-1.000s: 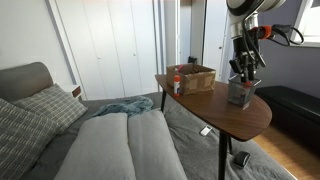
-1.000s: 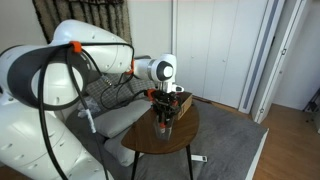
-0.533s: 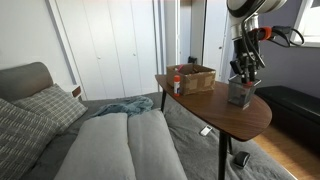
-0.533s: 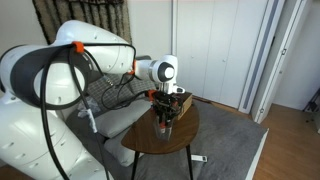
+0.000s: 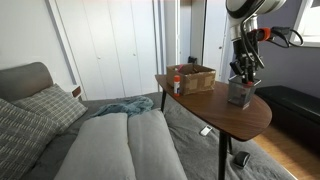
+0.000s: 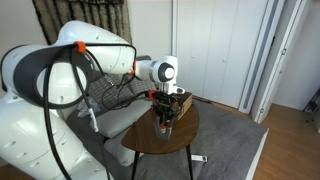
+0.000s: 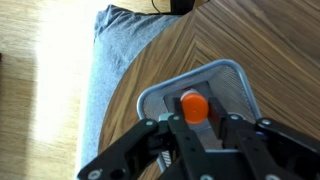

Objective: Remove the glue stick from the basket then turn the basket upside down and put the glue stick on top of the basket.

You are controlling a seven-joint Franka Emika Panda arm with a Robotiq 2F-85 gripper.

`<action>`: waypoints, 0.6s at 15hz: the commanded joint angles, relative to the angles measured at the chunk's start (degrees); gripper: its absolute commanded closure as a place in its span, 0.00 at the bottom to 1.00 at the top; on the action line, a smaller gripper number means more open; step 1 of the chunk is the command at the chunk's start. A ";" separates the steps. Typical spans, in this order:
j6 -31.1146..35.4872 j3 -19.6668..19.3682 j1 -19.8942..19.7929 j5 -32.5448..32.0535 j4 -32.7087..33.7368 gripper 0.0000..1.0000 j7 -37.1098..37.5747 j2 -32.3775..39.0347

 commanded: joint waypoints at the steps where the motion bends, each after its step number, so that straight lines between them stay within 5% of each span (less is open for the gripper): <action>1: -2.45 1.05 0.63 -0.98 1.75 0.92 1.41 -1.43; 9: -10.89 7.23 3.22 -7.56 8.37 0.92 7.03 -6.24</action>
